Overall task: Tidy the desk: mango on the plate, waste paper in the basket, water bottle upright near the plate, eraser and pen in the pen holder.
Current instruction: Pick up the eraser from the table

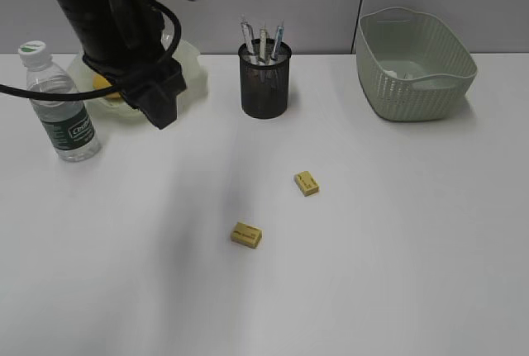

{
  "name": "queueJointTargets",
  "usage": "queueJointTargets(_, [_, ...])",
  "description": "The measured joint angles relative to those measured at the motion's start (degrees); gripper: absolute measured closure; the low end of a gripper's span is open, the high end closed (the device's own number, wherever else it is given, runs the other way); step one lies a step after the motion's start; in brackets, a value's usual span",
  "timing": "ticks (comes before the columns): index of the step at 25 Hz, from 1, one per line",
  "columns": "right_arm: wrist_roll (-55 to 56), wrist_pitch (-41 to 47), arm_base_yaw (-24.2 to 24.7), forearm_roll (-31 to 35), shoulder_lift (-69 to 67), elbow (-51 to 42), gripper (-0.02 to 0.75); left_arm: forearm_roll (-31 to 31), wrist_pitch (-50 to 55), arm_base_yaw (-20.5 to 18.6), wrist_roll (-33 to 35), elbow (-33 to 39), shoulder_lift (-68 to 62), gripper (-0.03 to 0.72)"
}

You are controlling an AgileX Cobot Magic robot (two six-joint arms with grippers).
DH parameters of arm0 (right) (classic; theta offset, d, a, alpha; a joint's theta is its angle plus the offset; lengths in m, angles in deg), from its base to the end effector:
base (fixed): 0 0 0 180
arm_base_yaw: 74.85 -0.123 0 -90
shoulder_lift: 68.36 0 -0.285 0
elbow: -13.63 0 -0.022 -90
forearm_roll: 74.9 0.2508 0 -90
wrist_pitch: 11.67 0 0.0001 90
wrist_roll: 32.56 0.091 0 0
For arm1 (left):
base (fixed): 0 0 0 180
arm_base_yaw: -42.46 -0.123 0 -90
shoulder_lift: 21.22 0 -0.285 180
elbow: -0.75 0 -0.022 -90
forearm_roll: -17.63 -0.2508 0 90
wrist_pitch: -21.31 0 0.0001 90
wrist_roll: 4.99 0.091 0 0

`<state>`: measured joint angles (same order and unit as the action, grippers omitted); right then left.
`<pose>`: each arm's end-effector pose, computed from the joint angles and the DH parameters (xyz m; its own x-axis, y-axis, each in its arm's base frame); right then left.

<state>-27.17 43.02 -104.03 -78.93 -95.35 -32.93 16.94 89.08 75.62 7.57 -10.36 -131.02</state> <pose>0.0477 0.0206 0.2882 -0.5627 -0.2532 -0.7869 -0.4180 0.9084 0.0065 0.3095 -0.2010 0.2865 -0.6727 0.7046 -0.2259 0.7118 0.6996 0.0625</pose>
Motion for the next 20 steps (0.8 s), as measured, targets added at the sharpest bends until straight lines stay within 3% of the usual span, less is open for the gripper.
queueJointTargets(5, [0.0, -0.4, 0.0, 0.0, 0.0, 0.0, 0.227, -0.2, 1.6, 0.0, -5.5, 1.2, 2.3, 0.306])
queueJointTargets(9, [0.0, -0.5, 0.0, 0.0, 0.0, 0.0, 0.227, -0.5, 1.6, 0.0, -6.4, 7.6, 6.8, 0.306])
queueJointTargets(20, [0.0, -0.9, 0.0, 0.0, 0.0, 0.0, 0.227, 0.0, -10.8, 0.0, -8.5, 38.3, 31.0, 0.306])
